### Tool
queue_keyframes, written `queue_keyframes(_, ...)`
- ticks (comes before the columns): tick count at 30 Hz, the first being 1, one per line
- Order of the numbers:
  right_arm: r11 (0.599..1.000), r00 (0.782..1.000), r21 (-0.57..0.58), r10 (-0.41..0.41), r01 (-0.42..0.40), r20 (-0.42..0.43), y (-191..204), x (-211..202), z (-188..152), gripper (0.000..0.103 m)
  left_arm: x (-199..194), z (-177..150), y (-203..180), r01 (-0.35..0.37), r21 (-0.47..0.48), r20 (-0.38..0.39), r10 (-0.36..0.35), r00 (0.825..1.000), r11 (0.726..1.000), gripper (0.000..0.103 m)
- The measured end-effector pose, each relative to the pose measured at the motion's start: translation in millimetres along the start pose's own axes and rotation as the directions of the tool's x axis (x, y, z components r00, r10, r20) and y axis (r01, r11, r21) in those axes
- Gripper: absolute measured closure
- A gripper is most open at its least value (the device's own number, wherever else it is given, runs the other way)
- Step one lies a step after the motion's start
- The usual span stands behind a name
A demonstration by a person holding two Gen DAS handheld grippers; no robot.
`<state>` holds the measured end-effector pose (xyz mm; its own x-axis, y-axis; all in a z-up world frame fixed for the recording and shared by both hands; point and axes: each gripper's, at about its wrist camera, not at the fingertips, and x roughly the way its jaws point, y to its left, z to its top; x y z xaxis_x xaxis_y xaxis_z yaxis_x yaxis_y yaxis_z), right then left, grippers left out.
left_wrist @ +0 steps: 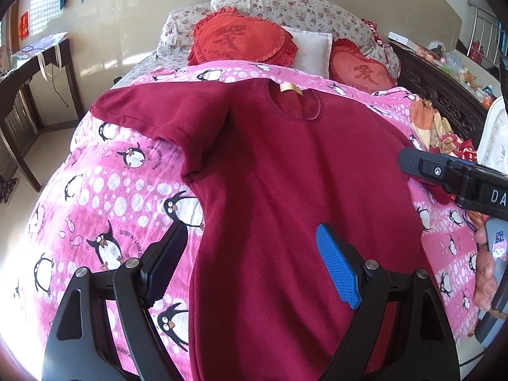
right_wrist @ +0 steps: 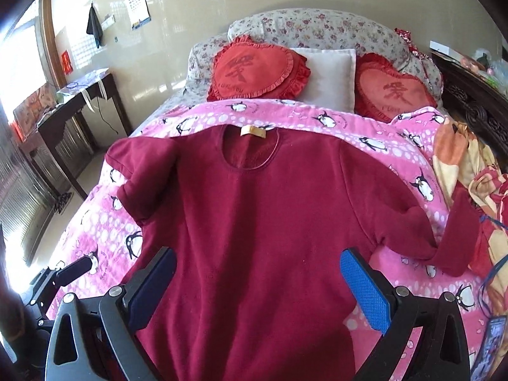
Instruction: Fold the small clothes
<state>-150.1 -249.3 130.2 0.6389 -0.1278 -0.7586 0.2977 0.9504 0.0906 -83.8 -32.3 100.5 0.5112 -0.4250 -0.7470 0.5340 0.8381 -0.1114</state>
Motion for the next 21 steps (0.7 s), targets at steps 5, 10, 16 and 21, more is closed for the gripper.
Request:
queue_keyframes(5, 1.000, 1.000, 0.002, -0.028, 0.028, -0.011, -4.2, 12.6, -2.7, 0.001, 12.1, 2.5, 8.0, -0.028, -0.026, -0.019, 0.027, 0.999, 0.999, 0.020)
queue_keyframes(10, 1.000, 0.999, 0.007, -0.029, 0.029, -0.036, -5.3, 24.5, -6.8, 0.001, 19.8, 4.0, 14.9, -0.046, -0.048, -0.027, 0.044, 0.999, 0.998, 0.020)
queue_keyframes(16, 0.999, 0.998, -0.001, -0.034, 0.034, -0.047, -2.9, 31.3, -10.1, 0.001, 25.5, 4.4, 20.9, -0.060, -0.054, -0.031, 0.058, 0.998, 0.997, 0.019)
queue_keyframes(21, 1.000, 0.998, 0.012, -0.025, 0.025, -0.062, -3.9, 36.9, -12.2, 0.001, 26.9, 5.4, 25.2, -0.067, -0.066, -0.031, 0.065, 0.997, 0.996, 0.020)
